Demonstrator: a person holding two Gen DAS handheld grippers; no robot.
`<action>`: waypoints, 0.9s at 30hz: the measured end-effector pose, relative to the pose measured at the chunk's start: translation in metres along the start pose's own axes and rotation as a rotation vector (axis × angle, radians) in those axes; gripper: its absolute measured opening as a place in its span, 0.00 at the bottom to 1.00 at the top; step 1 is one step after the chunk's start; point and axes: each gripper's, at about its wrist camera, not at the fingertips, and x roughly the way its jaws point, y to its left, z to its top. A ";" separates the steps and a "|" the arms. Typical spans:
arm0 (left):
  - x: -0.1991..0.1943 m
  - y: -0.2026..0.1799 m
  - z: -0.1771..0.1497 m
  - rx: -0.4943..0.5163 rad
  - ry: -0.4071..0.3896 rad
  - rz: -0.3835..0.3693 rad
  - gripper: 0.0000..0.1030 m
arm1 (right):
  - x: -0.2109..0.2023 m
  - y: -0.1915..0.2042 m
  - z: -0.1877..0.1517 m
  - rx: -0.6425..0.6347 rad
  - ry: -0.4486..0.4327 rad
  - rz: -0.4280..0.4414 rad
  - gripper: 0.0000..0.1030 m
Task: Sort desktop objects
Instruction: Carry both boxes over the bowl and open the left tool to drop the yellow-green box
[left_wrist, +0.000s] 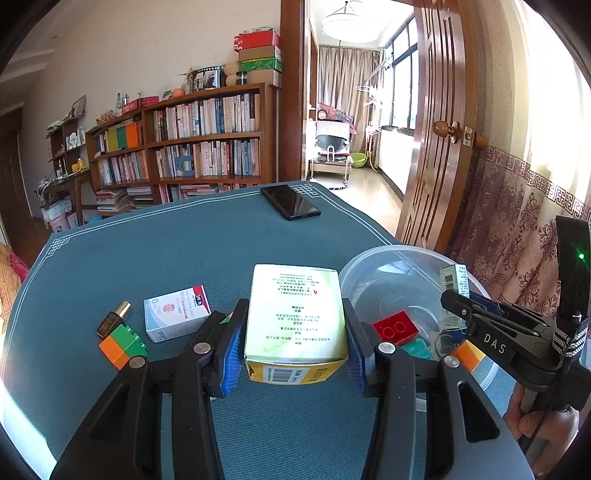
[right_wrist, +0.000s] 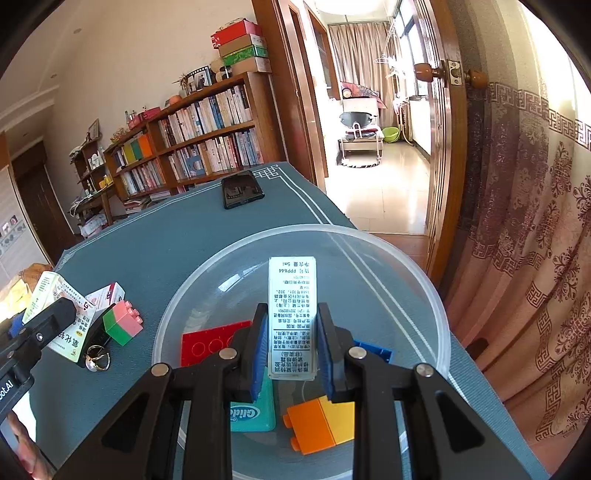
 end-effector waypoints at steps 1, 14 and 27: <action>0.002 -0.002 0.002 0.004 0.000 -0.006 0.48 | 0.000 -0.001 0.001 0.002 0.000 -0.002 0.26; 0.025 -0.038 0.018 0.046 0.008 -0.074 0.48 | 0.006 -0.011 0.006 0.024 0.006 -0.026 0.26; 0.041 -0.059 0.012 0.108 0.016 -0.107 0.76 | 0.015 -0.021 0.004 0.059 0.036 -0.048 0.27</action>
